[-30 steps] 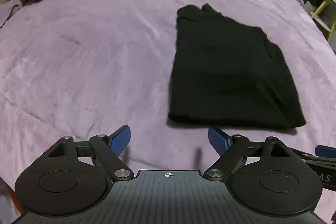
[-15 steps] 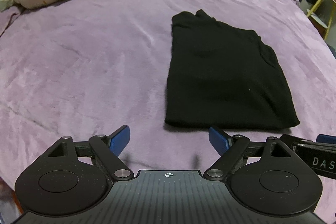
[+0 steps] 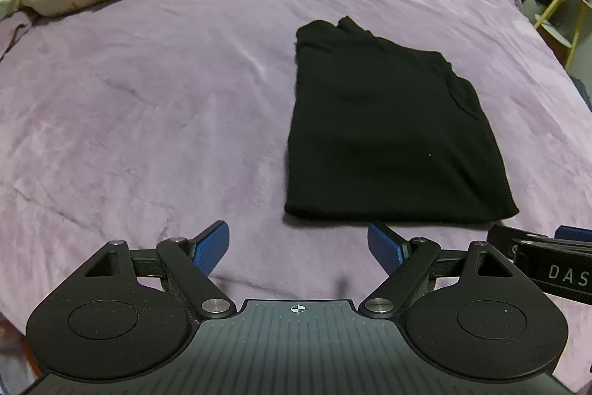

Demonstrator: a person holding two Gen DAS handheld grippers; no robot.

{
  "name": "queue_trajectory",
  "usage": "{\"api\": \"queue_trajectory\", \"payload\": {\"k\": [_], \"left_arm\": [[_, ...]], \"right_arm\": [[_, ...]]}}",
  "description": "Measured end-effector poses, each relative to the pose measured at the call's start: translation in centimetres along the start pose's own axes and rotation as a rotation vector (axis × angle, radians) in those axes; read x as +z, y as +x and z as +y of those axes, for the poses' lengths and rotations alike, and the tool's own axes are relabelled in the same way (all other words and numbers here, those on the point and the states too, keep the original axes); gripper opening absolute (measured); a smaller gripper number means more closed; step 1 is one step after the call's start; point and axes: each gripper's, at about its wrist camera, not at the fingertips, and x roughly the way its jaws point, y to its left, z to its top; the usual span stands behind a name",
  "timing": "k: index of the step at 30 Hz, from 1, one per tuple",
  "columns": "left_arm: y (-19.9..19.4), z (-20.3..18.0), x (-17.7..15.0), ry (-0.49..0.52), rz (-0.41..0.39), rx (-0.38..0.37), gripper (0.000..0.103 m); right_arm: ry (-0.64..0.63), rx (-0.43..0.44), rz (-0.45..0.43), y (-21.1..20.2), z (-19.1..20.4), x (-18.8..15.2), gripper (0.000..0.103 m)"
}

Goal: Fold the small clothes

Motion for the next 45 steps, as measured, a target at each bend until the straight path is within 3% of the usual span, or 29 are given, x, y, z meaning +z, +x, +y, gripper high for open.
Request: {"api": "queue_trajectory", "payload": {"k": [45], "left_arm": [[-0.39, -0.54, -0.06, 0.019, 0.0, 0.023, 0.087]], "right_arm": [[0.001, 0.002, -0.005, -0.26, -0.34, 0.03, 0.085]]}}
